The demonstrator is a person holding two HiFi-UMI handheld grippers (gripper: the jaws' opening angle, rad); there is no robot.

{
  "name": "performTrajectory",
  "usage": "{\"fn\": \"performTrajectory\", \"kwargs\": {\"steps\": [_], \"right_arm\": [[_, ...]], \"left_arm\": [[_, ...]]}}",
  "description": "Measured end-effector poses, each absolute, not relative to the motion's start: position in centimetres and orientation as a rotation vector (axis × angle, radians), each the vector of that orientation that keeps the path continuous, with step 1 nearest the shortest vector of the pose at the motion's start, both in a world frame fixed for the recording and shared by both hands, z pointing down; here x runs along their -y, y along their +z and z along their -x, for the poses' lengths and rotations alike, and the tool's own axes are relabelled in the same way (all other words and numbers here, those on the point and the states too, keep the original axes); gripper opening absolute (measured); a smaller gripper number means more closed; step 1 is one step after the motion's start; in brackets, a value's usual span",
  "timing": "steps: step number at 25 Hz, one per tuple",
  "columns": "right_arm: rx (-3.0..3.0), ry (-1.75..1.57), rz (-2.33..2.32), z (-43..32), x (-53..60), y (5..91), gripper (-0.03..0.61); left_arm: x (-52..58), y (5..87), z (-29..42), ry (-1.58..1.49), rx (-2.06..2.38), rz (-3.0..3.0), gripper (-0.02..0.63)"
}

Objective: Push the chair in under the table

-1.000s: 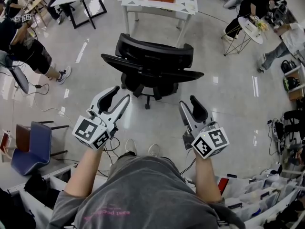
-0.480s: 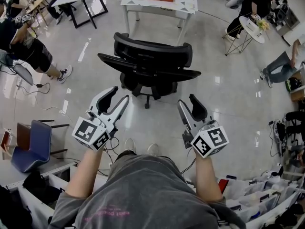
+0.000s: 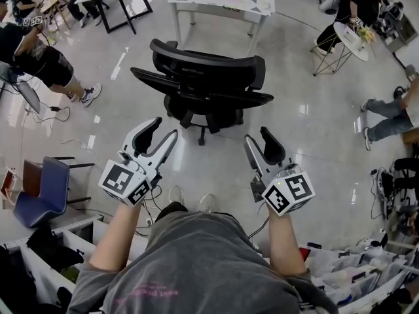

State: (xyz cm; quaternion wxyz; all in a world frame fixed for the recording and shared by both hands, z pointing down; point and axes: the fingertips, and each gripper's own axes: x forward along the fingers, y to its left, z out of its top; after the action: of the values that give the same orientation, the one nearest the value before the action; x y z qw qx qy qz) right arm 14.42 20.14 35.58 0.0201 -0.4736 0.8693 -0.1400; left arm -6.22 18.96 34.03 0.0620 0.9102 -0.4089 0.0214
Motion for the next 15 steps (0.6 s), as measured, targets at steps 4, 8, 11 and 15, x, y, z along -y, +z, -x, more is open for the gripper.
{"fn": "performTrajectory", "kwargs": {"steps": [4, 8, 11, 15], "right_arm": [[-2.703, -0.427, 1.458, -14.9, -20.1, 35.6, 0.187], [-2.707, -0.425, 1.45, -14.9, -20.0, 35.7, 0.187], [-2.71, -0.424, 1.446, -14.8, -19.6, 35.6, 0.187], [-2.713, -0.421, 1.447, -14.6, -18.6, 35.7, 0.187]], "left_arm": [[-19.3, 34.1, 6.1, 0.066, 1.261, -2.745, 0.193], [-19.3, 34.2, 6.4, 0.061, 1.281, -2.736, 0.193], [-19.1, 34.1, 6.5, 0.058, 1.29, -2.736, 0.193], [-17.9, 34.1, 7.0, 0.053, 1.295, -2.737, 0.193]]}}
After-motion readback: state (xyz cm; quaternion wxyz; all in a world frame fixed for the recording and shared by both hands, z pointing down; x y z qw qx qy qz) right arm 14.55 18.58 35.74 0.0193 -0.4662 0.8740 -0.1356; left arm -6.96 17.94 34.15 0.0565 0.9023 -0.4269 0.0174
